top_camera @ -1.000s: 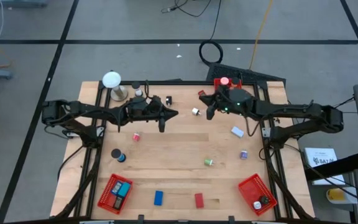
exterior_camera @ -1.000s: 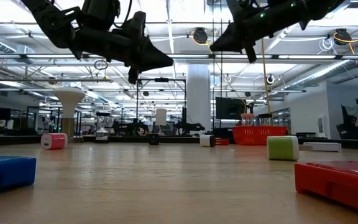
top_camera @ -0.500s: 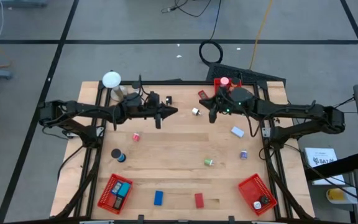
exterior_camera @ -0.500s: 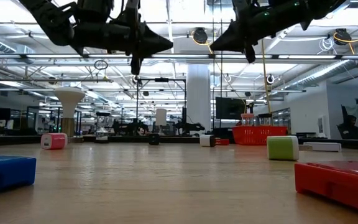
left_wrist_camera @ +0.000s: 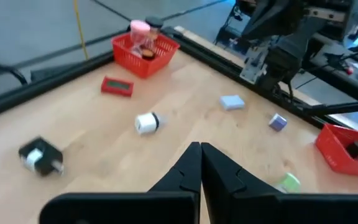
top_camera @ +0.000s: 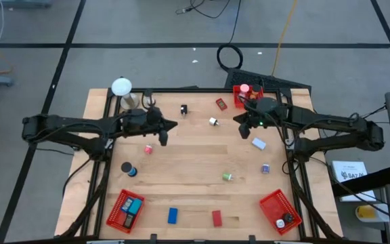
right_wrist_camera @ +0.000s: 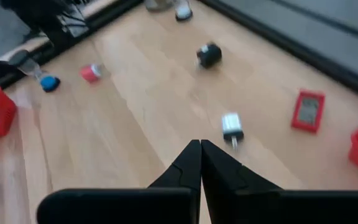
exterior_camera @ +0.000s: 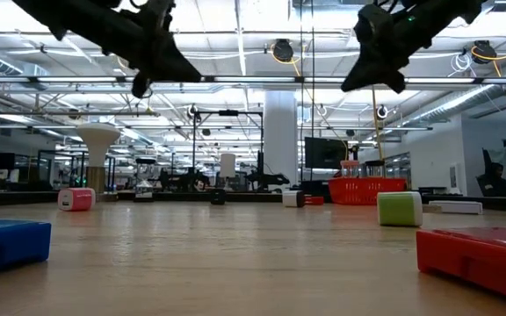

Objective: Pick & Place Office items
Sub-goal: Put the white digital clock into the bottom left red basket

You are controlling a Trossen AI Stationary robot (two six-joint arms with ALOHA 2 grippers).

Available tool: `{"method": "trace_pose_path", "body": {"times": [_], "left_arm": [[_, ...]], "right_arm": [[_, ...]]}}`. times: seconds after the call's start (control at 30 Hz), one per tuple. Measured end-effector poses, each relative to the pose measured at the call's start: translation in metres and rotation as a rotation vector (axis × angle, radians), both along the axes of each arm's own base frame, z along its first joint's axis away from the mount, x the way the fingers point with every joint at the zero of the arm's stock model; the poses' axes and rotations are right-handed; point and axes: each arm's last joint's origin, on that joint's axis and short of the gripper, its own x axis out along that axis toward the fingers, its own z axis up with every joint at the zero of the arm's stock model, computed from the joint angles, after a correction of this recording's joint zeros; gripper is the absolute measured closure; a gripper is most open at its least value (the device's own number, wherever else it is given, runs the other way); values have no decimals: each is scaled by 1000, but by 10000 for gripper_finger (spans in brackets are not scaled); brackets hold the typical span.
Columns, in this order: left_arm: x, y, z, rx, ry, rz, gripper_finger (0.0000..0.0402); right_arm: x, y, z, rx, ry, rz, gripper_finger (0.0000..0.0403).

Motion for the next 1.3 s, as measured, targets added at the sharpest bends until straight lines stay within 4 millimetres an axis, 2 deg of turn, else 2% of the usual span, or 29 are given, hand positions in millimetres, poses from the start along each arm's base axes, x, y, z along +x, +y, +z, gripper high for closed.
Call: {"method": "trace_pose_path", "body": {"times": [0.1, 0.27, 0.43, 0.53, 0.7, 0.87, 1.07, 1.17, 1.3], "left_arm": [[-8, -4, 1, -11, 33, 1, 393], [-17, -7, -1, 48, 93, -14, 398], [-26, -7, -18, 56, 88, -100, 397], [-30, -7, -31, 31, 27, -145, 398], [-35, -9, -49, -40, -56, -174, 389], [-37, -9, -55, -100, -61, -158, 399], [-35, -11, -49, -86, -135, -24, 388], [-34, -13, -43, -27, -181, 5, 392], [-34, -13, -42, 2, -193, 38, 399]], "right_arm": [[-2, 5, -5, 41, 92, -59, 403], [10, 21, -4, 38, 274, -128, 403], [35, 40, 2, 85, 305, -189, 403], [46, 49, 3, 113, 337, -198, 403], [49, 58, 9, 178, 412, -265, 398], [38, 58, 23, 168, 430, -252, 374], [19, 44, 25, 112, 576, -187, 337], [9, 36, 20, 120, 642, -217, 319], [-3, 28, -1, 132, 726, -239, 290]]}}
